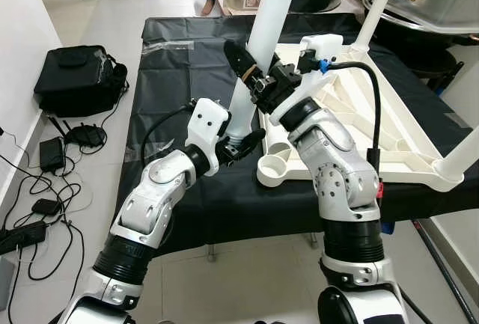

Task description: Building children table

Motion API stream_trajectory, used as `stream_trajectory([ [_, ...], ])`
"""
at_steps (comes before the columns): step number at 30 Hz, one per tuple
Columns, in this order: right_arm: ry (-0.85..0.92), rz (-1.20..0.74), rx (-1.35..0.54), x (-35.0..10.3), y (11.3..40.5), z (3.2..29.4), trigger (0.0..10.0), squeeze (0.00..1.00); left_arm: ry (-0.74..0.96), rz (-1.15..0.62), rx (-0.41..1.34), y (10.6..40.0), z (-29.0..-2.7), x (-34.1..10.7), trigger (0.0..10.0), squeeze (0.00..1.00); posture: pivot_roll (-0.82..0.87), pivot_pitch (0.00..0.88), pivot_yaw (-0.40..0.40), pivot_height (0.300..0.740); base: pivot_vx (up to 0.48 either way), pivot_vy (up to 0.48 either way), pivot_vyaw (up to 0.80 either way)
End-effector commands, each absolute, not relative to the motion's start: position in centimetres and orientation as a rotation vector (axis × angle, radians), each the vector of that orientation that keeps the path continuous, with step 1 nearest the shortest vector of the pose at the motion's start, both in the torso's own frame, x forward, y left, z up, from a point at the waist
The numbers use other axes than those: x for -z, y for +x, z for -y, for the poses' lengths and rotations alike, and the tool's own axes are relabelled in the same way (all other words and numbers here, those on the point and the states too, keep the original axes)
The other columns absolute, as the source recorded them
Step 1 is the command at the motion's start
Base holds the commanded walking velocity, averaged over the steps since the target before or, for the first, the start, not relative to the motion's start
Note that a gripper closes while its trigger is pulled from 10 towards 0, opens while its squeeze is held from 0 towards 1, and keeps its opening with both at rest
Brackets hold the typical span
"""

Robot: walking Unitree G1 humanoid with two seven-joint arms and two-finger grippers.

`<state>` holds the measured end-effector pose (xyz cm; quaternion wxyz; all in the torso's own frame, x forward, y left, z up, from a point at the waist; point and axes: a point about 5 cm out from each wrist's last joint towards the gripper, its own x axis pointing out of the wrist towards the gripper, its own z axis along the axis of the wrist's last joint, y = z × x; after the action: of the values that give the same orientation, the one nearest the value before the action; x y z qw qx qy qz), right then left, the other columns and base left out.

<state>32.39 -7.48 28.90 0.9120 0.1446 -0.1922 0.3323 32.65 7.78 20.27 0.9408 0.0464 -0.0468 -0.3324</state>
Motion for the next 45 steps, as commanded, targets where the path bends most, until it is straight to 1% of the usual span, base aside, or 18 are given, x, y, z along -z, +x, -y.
stream_trajectory([
  [1,0.285,0.375,-0.677,-28.6,32.3,7.5,7.3,0.0,0.139,0.105,0.659,32.8,-7.6,-20.7,10.0,0.0,0.09,0.088,-0.078,0.74,0.0,0.0,0.0],
  [3,0.278,0.368,-0.671,-28.5,32.4,7.6,7.3,0.0,0.151,0.105,0.661,32.7,-7.5,-20.7,10.0,0.0,0.09,0.088,-0.078,0.74,0.0,0.0,0.0],
  [4,0.274,0.363,-0.666,-28.5,32.5,7.7,10.0,0.0,0.178,0.112,0.671,32.6,-7.4,-20.7,10.0,0.0,0.09,0.089,-0.078,0.74,0.0,0.0,0.0],
  [7,0.277,0.365,-0.667,-28.6,32.5,7.8,10.0,0.0,0.214,0.116,0.682,32.5,-7.2,-20.5,10.0,0.0,0.1,0.087,-0.079,0.74,0.0,0.0,0.0],
  [8,0.271,0.366,-0.67,-28.6,32.6,7.9,10.0,1.0,0.224,0.117,0.679,32.5,-7.2,-20.4,10.0,0.0,0.1,0.09,-0.08,0.74,0.0,0.0,0.0],
  [11,0.256,0.362,-0.671,-28.7,32.7,7.8,10.0,1.0,0.238,0.118,0.675,32.5,-7.3,-20.3,10.0,0.0,0.1,0.088,-0.08,0.74,0.0,0.0,0.0],
  [12,0.253,0.356,-0.672,-28.7,32.7,7.8,10.0,0.62,0.244,0.119,0.672,32.5,-7.4,-20.2,10.0,0.0,0.1,0.089,-0.081,0.74,0.0,0.0,0.0],
  [13,0.253,0.356,-0.672,-28.7,32.7,7.8,10.0,0.62,0.244,0.119,0.672,32.5,-7.4,-20.2,10.0,0.0,0.1,0.089,-0.081,0.74,0.0,0.0,0.0],
  [14,0.257,0.351,-0.674,-28.7,32.8,7.8,10.0,0.0,0.248,0.121,0.668,32.5,-7.5,-20.3,10.0,0.0,0.1,0.09,-0.081,0.74,0.0,0.0,0.0],
  [19,0.275,0.338,-0.684,-28.8,32.8,7.6,10.0,0.0,0.287,0.137,0.653,32.6,-7.7,-20.4,10.0,0.0,0.09,0.091,-0.081,0.74,0.0,0.0,0.0],
  [22,0.345,0.299,-0.704,-28.5,32.7,7.4,10.0,0.0,0.342,0.144,0.665,32.5,-7.6,-20.0,10.0,0.0,0.1,0.093,-0.082,0.74,0.0,0.0,0.0],
  [31,0.449,0.27,-0.727,-29.2,32.9,7.6,10.0,0.0,0.392,0.146,0.689,32.0,-7.5,-19.3,10.0,0.0,0.09,0.095,-0.083,0.74,0.0,0.0,0.0],
  [39,0.478,0.269,-0.739,-29.8,33.1,7.8,10.0,0.0,0.422,0.133,0.706,31.8,-7.8,-18.6,10.0,0.0,0.09,0.098,-0.08,0.74,0.0,0.0,0.0],
  [45,0.478,0.263,-0.763,-29.8,32.7,7.4,10.0,0.0,0.438,0.13,0.72,31.6,-7.7,-18.2,10.0,0.0,0.09,0.093,-0.078,0.74,0.0,0.0,0.0],
])
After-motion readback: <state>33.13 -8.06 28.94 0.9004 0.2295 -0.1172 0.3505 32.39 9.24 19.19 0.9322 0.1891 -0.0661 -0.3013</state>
